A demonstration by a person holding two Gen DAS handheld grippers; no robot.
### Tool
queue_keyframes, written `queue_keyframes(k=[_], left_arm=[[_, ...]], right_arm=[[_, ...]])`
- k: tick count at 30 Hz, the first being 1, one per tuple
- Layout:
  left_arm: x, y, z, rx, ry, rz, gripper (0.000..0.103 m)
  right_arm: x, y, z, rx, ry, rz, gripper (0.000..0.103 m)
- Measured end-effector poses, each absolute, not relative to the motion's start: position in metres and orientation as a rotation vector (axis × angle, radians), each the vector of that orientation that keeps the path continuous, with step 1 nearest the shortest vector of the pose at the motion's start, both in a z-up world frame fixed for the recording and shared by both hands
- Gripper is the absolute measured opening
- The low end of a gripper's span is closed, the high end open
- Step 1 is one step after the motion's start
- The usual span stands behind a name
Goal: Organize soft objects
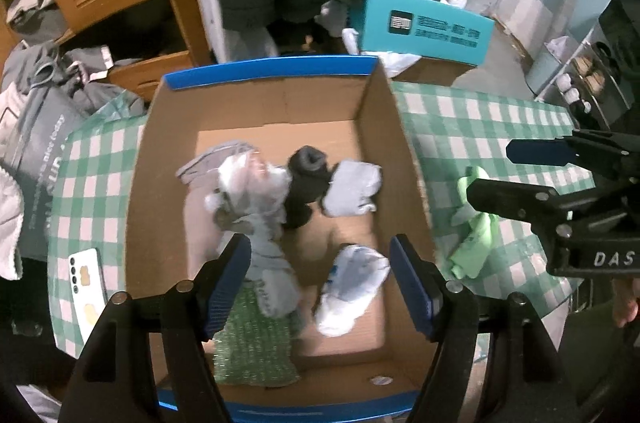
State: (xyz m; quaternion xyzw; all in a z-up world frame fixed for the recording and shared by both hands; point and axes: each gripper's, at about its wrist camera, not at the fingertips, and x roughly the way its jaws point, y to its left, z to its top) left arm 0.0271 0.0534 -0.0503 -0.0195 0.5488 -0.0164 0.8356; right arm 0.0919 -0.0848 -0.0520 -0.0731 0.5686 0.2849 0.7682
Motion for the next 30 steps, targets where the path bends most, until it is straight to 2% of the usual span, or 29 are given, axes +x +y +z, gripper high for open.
queue_keyframes(k=[27,30], left_arm=[[0.053,-0.057,-0.07,0.068,1.232,-0.18,0.073],[0.055,-0.067,-0.074,0.115,1.225,-0.173,0.078]], right_arm=[[0.109,-0.197,-0.101,-0.017,1.318,0.45,0.071],[0.11,-0.204,-0.108,-0.001,1.333,0.441,0.071]])
